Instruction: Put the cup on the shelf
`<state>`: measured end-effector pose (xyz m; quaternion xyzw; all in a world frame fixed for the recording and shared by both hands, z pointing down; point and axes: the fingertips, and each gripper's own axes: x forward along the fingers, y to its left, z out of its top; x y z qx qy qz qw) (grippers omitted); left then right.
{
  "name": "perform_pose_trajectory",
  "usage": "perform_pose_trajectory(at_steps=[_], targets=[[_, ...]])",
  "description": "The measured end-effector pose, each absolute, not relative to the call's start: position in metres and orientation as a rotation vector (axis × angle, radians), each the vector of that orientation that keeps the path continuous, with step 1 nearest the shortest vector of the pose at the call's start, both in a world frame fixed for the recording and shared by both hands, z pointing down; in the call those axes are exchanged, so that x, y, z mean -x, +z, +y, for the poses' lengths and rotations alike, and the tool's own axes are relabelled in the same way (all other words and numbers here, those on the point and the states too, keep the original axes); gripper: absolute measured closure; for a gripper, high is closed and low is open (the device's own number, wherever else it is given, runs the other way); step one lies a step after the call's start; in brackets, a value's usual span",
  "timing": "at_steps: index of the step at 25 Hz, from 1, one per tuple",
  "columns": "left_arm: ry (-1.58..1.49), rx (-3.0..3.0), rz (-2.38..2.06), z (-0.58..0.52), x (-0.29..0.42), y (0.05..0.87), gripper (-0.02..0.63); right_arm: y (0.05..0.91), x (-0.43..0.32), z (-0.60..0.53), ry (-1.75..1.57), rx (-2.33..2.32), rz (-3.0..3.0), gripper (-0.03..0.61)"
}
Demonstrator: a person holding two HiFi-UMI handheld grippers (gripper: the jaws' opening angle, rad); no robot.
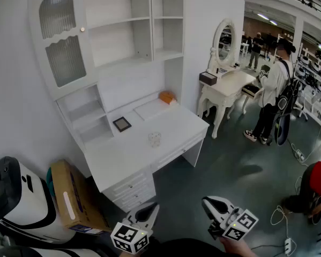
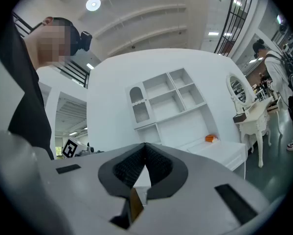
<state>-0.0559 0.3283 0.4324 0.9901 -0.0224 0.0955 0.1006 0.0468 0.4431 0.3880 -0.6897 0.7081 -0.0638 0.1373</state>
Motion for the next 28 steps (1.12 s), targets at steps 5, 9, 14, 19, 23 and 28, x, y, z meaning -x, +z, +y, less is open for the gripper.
perform_pose_trajectory(at_steps=[5, 9, 14, 19, 23, 28], targets=[[0.285, -2.925, -0.061, 0.326, 0.053, 0.433, 0.595, 0.389, -0.05, 0.442, -0.182, 1.998, 2.044, 0.563], [0.291, -2.925, -0.057, 0.324, 0.053, 0.434, 0.595, 0.391, -0.049, 0.439, -0.191, 1.994, 2.049, 0.563], [0.292, -2.92, -0.061, 0.319, 0.057, 0.435, 0.595, 0.392, -0.044, 0.43, -0.197, 1.985, 2.067, 0.563], [0.281, -2.912, -0.076, 0.308, 0.063, 0.436, 0.595, 0.392, -0.035, 0.418, -0.2, 1.951, 2.112, 0.563], [0.275, -2.898, -0.08, 0.296, 0.07, 0.437, 0.595, 0.391, -0.026, 0.402, -0.206, 1.914, 2.132, 0.563], [0.27, -2.895, -0.106, 0.274, 0.088, 0.438, 0.595, 0.395, -0.014, 0.377, -0.237, 1.872, 2.135, 0.561]])
